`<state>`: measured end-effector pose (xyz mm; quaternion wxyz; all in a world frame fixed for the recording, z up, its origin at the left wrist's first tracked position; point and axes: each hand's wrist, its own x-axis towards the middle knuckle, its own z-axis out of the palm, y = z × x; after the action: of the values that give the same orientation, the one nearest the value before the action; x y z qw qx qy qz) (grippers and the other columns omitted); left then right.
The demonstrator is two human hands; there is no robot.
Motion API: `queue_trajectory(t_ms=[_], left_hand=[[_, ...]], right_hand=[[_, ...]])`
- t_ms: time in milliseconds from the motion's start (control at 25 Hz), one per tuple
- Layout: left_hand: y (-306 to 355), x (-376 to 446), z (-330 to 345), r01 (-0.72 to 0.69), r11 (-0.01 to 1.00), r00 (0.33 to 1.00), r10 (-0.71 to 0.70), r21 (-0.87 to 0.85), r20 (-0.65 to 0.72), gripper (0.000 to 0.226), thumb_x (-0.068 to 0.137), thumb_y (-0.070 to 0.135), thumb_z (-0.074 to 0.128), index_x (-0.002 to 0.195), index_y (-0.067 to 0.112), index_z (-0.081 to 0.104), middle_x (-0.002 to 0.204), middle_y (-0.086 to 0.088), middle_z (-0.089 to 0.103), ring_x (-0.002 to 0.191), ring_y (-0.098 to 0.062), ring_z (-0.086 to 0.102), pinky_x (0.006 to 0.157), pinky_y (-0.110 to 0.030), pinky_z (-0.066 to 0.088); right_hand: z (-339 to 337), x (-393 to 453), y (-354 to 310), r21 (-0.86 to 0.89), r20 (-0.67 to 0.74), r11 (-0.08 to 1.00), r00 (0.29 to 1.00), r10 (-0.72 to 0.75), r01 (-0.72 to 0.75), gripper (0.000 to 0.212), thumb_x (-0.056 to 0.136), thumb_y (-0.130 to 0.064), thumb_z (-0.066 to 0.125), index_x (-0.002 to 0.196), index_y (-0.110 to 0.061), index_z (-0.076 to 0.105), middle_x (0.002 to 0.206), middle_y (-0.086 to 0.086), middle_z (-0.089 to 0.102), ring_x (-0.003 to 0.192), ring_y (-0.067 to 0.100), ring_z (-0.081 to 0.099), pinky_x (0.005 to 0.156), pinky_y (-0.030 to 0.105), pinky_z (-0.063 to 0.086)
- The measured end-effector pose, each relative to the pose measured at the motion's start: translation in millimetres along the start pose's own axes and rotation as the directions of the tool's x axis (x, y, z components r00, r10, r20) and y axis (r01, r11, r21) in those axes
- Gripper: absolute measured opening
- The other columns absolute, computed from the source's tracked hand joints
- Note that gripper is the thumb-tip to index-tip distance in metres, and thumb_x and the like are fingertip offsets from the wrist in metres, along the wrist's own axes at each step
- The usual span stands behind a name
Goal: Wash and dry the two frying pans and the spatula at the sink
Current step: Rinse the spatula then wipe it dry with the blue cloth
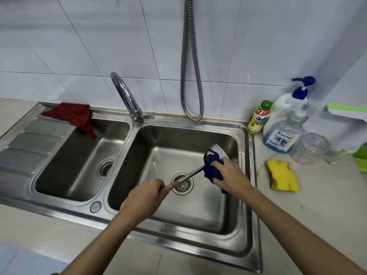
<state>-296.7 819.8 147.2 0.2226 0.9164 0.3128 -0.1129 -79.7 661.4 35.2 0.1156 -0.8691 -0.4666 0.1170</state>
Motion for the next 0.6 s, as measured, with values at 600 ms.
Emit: queue_trajectory(t_ms=[600], left_hand=[[-7.0, -9.0, 4.6, 0.029, 0.994, 0.999, -0.026, -0.104, 0.035, 0.045, 0.097, 0.046, 0.044, 0.082, 0.007, 0.061, 0.078, -0.009, 0.068, 0.069, -0.026, 0.062, 0.065, -0.040, 0.049]], right_hand=[[-7.1, 32.6, -22.1, -0.138, 0.043, 0.990, 0.999, -0.034, 0.039, 0.049, 0.084, -0.032, 0.061, 0.128, -0.016, 0.048, 0.122, 0.014, 0.051, 0.105, 0.033, 0.056, 0.088, 0.040, 0.047]])
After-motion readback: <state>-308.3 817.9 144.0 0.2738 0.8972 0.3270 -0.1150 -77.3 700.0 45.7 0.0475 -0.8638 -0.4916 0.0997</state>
